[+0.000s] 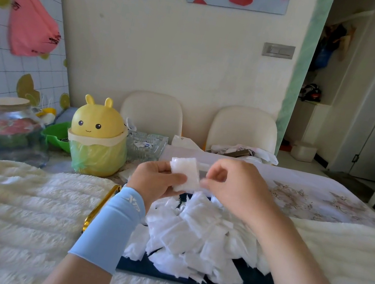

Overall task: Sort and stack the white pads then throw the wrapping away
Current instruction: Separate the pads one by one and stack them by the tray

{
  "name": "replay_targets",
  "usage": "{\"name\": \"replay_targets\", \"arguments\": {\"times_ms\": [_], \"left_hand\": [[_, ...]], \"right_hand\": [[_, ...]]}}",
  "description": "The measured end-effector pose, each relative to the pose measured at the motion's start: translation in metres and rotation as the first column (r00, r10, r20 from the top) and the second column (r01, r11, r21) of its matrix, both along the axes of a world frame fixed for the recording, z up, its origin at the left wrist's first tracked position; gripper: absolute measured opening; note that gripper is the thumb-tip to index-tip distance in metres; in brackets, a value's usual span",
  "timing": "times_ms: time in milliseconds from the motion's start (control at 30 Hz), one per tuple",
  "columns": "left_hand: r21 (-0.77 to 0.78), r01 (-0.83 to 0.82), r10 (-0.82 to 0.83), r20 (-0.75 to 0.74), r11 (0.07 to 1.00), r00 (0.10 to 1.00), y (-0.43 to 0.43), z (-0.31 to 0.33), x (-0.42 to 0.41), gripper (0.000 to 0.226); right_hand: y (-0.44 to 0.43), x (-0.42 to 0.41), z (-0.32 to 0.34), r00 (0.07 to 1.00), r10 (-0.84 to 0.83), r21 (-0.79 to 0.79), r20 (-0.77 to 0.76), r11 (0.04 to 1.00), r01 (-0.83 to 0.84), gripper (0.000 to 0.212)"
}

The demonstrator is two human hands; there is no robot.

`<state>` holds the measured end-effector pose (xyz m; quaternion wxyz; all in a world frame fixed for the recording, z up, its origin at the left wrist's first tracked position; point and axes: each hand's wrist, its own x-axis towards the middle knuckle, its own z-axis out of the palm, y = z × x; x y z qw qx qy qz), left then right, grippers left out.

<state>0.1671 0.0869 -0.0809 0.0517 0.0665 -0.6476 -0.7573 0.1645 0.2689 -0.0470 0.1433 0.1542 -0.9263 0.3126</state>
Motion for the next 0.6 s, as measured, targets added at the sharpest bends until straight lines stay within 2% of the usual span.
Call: {"name": "replay_targets", "arguments": {"times_ms": [67, 133, 167, 233, 433, 533, 600], "left_hand": [[0.019, -0.032, 0.033, -0.003, 0.999, 0.999, -0.005, 0.0, -0.002, 0.02], [0.039, -0.027, 0.027, -0.013, 0.999, 1.0, -0.006, 0.001, -0.002, 0.023], [0.044, -0.02, 0.021, -0.017, 0.999, 1.0, -0.006, 0.002, -0.001, 0.023], [0.021, -0.006, 0.007, -0.022, 1.0, 1.0, -0.003, 0.004, 0.0, 0.023], [-0.038, -0.007, 0.007, -0.008, 0.999, 1.0, -0.002, 0.003, 0.0, 0.013], [-0.044, -0.032, 0.032, -0.007, 0.998, 0.999, -0.002, 0.002, 0.0, 0.009], [-0.051, -0.061, 0.061, -0.008, 0.997, 0.998, -0.003, 0.001, 0.0, 0.009]], "right_hand": [[-0.004, 0.011, 0.005, 0.996, 0.04, 0.269, 0.078, 0.961, -0.059, 0.031], [-0.015, 0.018, 0.0, 0.998, 0.013, 0.526, 0.055, 0.85, -0.04, 0.046], [-0.02, 0.02, -0.004, 1.0, 0.01, 0.596, 0.023, 0.803, -0.022, 0.05], [-0.024, 0.022, -0.01, 1.0, 0.013, 0.638, 0.009, 0.77, -0.016, 0.048], [-0.018, 0.02, -0.006, 0.999, 0.007, 0.617, 0.051, 0.786, -0.036, 0.027], [-0.017, 0.016, -0.009, 0.999, 0.032, 0.628, 0.044, 0.776, -0.052, 0.024], [-0.016, 0.015, -0.012, 0.996, 0.045, 0.644, 0.08, 0.76, -0.086, 0.013]]}}
